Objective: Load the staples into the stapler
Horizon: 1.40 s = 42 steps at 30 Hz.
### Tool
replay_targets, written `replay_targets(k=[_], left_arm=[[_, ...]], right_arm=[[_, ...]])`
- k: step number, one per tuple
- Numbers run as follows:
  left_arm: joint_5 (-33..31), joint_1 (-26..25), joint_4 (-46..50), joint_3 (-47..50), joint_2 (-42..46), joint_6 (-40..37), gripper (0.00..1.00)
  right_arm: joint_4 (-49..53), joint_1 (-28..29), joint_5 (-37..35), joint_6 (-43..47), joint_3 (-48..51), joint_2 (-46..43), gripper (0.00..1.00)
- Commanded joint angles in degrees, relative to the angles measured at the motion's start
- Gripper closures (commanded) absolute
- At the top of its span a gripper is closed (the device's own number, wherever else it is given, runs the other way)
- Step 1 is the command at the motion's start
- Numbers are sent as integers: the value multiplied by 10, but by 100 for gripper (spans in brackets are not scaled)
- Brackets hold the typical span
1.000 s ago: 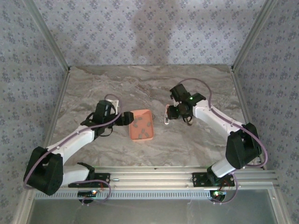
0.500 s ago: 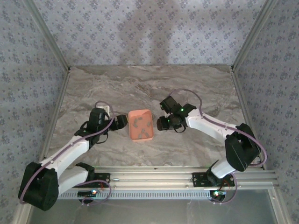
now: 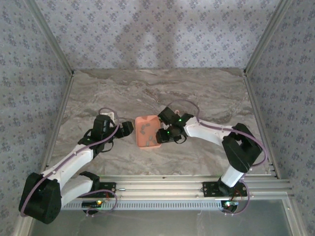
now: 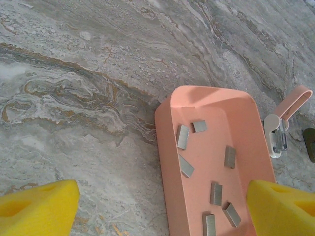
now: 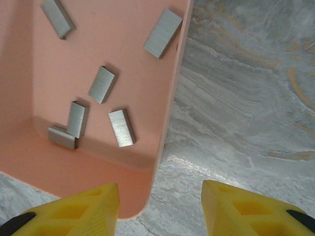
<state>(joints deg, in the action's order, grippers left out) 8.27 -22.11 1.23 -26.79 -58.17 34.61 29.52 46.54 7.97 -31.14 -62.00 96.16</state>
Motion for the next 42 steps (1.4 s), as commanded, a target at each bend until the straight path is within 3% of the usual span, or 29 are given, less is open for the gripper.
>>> replay_targets(k=[1, 11, 23, 37, 42], left_arm=[[-1, 5, -14, 7, 8, 2, 12], [-3, 5, -13, 5, 8, -9, 12], [-15, 8, 15, 5, 30, -26, 12], [-34, 21, 47, 21, 99, -33, 12], [-36, 24, 56, 24, 112, -38, 12]], right_arm=[[2, 4, 1, -9, -22, 21, 52], [9, 8, 5, 17, -35, 58, 68], [107, 5, -26, 140, -98, 77, 79], [142, -25, -25, 275, -117, 82, 81], [158, -27, -37, 298, -136, 86, 72]])
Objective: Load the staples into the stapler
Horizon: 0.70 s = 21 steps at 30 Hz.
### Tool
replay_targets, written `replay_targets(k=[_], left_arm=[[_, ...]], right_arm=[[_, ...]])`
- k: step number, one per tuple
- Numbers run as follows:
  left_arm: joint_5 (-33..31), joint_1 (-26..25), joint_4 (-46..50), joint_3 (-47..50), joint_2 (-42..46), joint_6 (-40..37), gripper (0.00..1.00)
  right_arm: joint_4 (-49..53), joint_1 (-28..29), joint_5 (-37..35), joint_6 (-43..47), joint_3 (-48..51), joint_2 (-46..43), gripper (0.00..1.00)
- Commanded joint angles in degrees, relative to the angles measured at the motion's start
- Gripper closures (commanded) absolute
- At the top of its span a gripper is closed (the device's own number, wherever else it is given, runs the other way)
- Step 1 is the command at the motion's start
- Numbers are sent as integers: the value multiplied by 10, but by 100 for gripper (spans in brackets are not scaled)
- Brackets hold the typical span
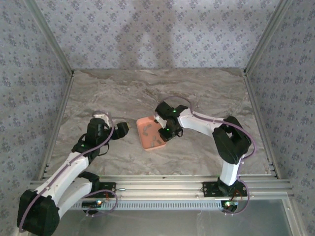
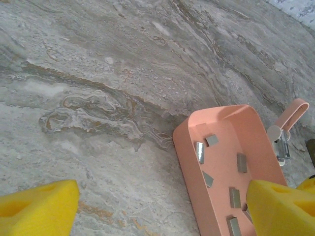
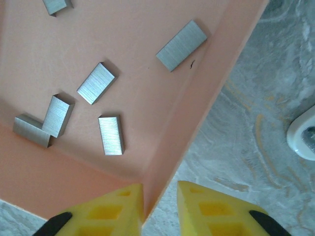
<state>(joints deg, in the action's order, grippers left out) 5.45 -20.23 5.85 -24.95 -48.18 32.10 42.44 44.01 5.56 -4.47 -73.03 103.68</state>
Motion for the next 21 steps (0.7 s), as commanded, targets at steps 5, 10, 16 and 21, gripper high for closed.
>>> replay_targets(k=[5, 10, 16, 21], left_arm=[[-8, 6, 11, 7, 14, -14, 12], [-4, 7, 8, 12, 13, -4, 11], [0, 7, 5, 27, 19, 13, 10], [-2, 7, 9, 35, 35, 14, 9]], right_arm=[[53, -2, -26, 36, -51, -6, 65], [73, 5, -68, 19, -84, -30, 61], [80, 32, -71, -20, -109, -46, 59], [75, 55, -64, -46, -120, -34, 58]])
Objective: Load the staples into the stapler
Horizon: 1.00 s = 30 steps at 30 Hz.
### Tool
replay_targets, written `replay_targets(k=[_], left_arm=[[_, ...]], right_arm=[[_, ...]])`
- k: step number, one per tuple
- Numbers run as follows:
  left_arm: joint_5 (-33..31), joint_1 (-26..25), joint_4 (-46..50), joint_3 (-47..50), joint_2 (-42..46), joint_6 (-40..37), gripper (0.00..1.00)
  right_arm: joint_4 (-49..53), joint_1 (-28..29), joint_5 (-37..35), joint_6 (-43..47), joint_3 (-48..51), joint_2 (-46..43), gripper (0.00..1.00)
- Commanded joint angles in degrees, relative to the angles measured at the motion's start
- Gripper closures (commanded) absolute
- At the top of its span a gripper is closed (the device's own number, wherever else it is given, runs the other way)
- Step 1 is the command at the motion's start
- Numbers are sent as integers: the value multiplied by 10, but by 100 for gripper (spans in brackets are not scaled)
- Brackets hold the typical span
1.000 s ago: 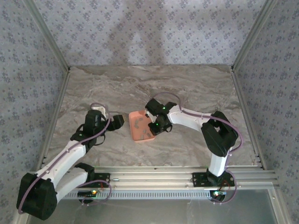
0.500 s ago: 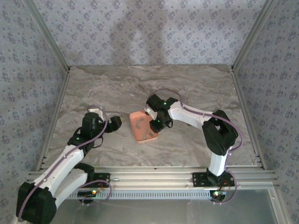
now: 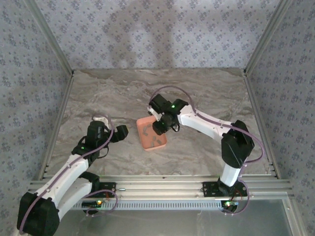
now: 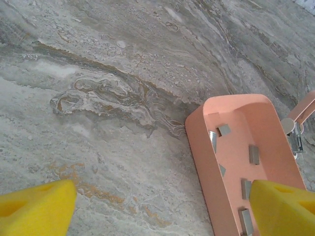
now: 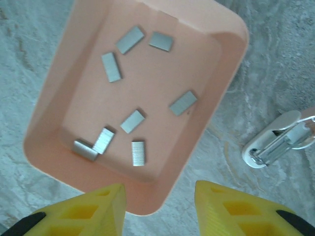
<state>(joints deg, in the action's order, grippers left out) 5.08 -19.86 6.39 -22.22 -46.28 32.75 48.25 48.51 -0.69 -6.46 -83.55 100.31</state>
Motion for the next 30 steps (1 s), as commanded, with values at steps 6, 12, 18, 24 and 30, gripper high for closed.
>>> replay_targets(k=[6, 12, 18, 24, 30], left_arm=[[-11, 3, 13, 22, 53, 7, 9], [-20, 3, 25, 29, 85, 3, 8], [-20, 3, 36, 29, 91, -3, 6], [-24, 4, 39, 26, 82, -6, 5], [-34, 6, 25, 32, 68, -5, 3]], right_arm=[[0, 33, 20, -49, -23, 21, 58], [-7, 48, 29, -55, -35, 44, 57], [6, 55, 33, -56, -54, 75, 57], [33, 56, 38, -55, -75, 100, 56], [40, 56, 45, -52, -92, 123, 56]])
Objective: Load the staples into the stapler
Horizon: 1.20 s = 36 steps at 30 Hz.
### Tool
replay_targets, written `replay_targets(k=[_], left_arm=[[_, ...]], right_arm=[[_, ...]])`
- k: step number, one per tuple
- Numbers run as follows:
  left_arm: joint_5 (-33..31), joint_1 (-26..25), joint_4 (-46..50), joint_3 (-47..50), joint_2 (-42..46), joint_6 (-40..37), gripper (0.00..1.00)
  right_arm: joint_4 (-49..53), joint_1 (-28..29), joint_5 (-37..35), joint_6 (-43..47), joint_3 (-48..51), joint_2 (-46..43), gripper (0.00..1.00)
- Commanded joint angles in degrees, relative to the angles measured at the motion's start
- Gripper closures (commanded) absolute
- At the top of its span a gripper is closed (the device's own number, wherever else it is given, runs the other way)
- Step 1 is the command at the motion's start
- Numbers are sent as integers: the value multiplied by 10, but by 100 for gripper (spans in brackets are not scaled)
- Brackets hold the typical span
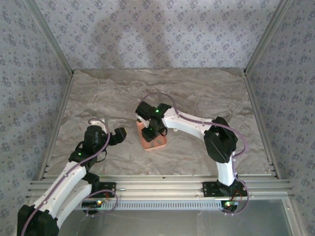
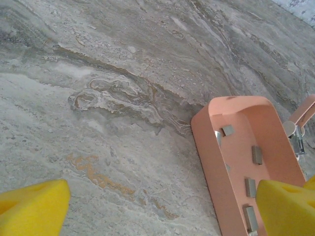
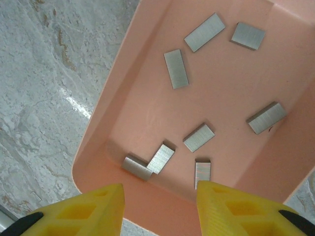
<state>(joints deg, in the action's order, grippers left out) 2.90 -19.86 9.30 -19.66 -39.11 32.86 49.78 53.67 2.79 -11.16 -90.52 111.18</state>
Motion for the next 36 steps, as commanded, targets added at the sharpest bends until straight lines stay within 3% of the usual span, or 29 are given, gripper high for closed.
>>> replay_targets(k=[1, 12, 23, 36], left_arm=[[-12, 6, -7, 6, -6, -5, 3], [-5, 12, -10, 5, -21, -12, 3], [-6, 16, -31, 12, -32, -9, 2], [-10, 18, -19, 8, -23, -23, 2]], right_arm=[[28, 4, 10, -3, -27, 21, 56], [66, -18, -7, -31, -63, 75, 55], [51, -47, 48, -149, -71, 100, 53], [85, -45, 28, -148, -104, 141, 54]])
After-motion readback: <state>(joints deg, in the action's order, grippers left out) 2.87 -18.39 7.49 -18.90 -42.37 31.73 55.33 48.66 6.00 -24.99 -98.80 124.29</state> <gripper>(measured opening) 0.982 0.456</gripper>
